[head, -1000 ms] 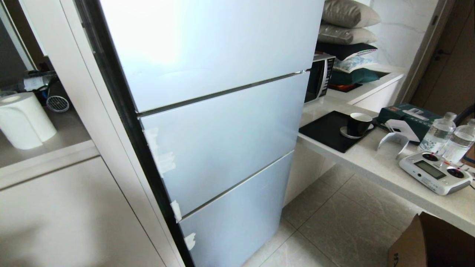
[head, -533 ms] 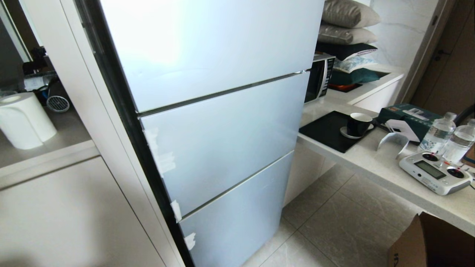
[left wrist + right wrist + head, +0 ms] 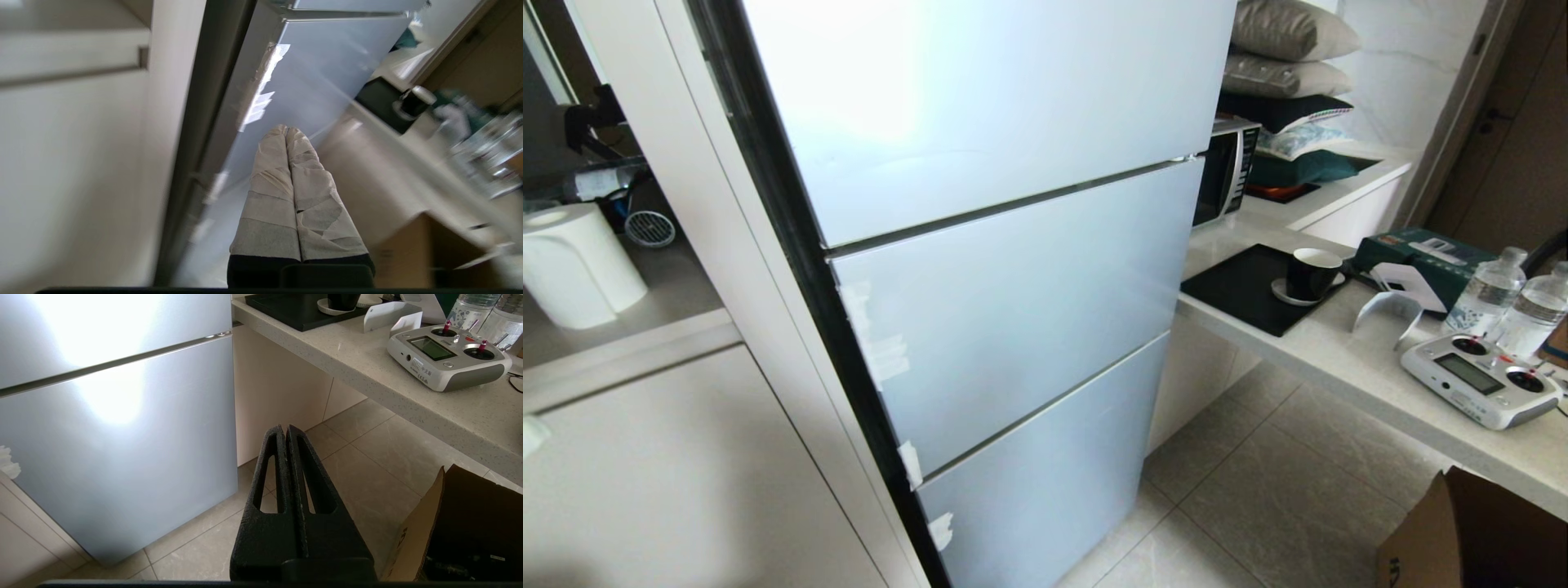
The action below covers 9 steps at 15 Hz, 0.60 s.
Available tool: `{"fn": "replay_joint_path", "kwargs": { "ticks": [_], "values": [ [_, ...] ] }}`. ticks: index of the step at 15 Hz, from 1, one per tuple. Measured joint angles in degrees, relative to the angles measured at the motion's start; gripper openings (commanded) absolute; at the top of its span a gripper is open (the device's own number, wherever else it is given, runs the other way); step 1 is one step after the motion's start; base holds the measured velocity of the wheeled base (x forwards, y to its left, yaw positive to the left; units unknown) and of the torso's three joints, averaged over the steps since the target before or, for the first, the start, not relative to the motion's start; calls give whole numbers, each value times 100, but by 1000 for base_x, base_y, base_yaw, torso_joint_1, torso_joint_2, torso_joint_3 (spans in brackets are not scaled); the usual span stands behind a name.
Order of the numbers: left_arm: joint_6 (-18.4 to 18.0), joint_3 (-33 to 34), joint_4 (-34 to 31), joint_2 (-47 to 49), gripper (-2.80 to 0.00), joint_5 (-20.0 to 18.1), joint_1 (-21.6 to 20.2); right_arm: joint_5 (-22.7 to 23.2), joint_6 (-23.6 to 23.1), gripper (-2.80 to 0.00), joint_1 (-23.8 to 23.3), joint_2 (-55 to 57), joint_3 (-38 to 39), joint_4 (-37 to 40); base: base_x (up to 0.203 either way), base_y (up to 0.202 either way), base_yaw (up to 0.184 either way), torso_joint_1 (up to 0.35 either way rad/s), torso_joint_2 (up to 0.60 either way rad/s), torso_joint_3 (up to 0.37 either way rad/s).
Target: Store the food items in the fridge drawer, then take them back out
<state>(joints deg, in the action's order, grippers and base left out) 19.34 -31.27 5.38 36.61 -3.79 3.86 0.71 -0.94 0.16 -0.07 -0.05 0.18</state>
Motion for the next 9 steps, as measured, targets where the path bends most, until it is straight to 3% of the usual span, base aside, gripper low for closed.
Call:
{"fn": "replay_joint_path", "kwargs": {
  "ticks": [3,6,7,9],
  "values": [
    [1522,-262,168,820,-280,-79,12,-2,2,-280,0,0,0,0,0,0,0,0,0,0],
    [3289,-260,355,1597,-280,-508,32,-4,1,-280,0,0,0,0,0,0,0,0,0,0],
    [3677,-214,443,1901,-280,-635,34,-2,2,-280,0,0,0,-2,0,0,0,0,0,0],
    [3988,-120,903,2572,-280,-744,40,-2,-2,-280,0,0,0,0,0,0,0,0,0,0]
  ]
}}
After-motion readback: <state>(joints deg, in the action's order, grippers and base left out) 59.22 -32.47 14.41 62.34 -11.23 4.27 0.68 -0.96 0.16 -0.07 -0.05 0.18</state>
